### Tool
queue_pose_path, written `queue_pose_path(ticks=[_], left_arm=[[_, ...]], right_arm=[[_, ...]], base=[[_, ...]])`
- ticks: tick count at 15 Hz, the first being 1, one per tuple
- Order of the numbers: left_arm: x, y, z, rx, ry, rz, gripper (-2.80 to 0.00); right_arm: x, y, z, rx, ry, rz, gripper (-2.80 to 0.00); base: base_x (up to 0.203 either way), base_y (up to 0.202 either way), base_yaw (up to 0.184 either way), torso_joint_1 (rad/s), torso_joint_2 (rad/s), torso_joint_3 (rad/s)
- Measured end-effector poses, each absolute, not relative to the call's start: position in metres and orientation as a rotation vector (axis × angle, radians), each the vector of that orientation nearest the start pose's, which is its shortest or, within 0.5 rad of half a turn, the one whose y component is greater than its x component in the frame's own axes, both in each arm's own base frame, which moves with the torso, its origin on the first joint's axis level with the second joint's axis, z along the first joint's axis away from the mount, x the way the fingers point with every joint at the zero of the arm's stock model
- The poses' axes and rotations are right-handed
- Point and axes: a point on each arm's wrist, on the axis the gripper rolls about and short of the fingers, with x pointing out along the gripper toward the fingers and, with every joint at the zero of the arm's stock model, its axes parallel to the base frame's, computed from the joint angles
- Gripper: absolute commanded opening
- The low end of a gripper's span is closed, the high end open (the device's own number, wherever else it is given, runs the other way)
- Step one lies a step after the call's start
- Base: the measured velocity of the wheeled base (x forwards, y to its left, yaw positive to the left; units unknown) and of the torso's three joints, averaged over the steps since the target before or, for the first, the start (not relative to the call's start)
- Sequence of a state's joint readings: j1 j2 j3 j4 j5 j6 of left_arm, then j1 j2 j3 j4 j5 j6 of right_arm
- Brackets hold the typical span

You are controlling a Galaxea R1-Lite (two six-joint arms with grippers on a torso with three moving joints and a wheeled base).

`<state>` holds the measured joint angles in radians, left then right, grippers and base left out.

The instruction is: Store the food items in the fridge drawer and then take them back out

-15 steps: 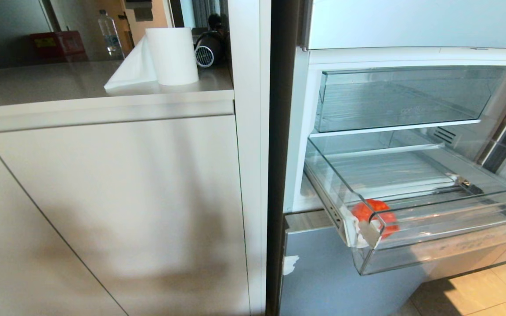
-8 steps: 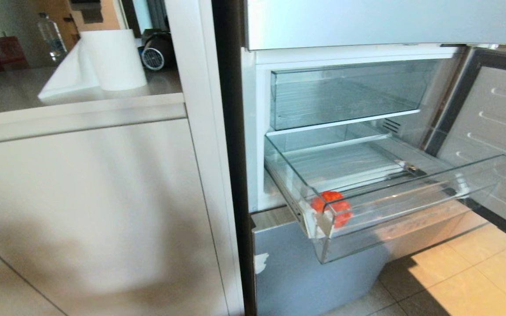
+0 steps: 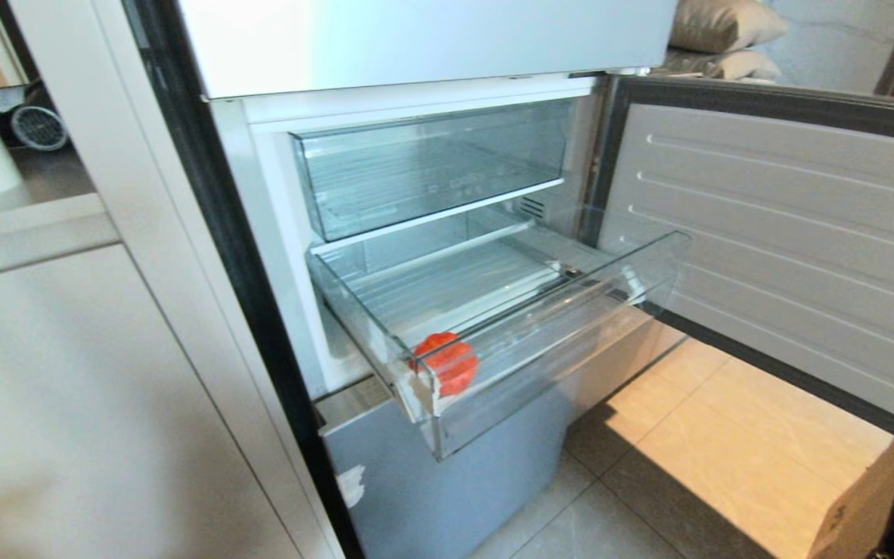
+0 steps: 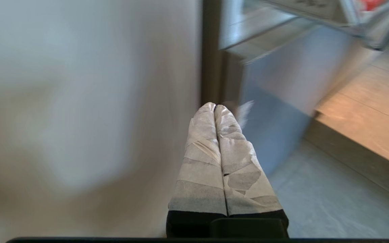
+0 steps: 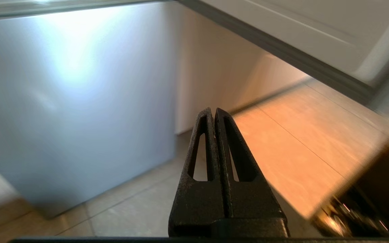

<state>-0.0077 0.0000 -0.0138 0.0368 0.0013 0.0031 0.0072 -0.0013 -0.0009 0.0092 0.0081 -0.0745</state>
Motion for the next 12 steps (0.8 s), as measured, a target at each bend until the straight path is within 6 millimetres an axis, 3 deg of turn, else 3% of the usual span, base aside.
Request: queue_pose_path(ticks=[3, 7, 10, 12], left_arm=[[-0.024, 0.000, 0.076, 0.003, 0.023, -0.006, -2.80], [-0.024, 0.000, 0.076, 0.003, 0.023, -0.006, -2.80], [-0.024, 0.000, 0.076, 0.003, 0.023, -0.006, -2.80], [-0.024, 0.000, 0.076, 0.003, 0.023, -0.006, -2.80]], right_arm=[[-0.023, 0.000, 0.075, -0.068, 0.005, 0.014, -2.80], [-0.025, 0.000, 0.082, -0.099, -0.017, 0.004, -2.80], [-0.029, -0.001, 0.120, -0.051, -0.072, -0.077, -2.80], [-0.020, -0.002, 0.146, 0.018, -0.031, -0.203, -2.80]], base=[[0.004, 0.008, -0.118, 0.004, 0.00, 0.000], [0.000, 0.000, 0.000, 0.000, 0.00, 0.000], [0.000, 0.000, 0.000, 0.000, 0.00, 0.000], [0.000, 0.000, 0.000, 0.000, 0.00, 0.000]])
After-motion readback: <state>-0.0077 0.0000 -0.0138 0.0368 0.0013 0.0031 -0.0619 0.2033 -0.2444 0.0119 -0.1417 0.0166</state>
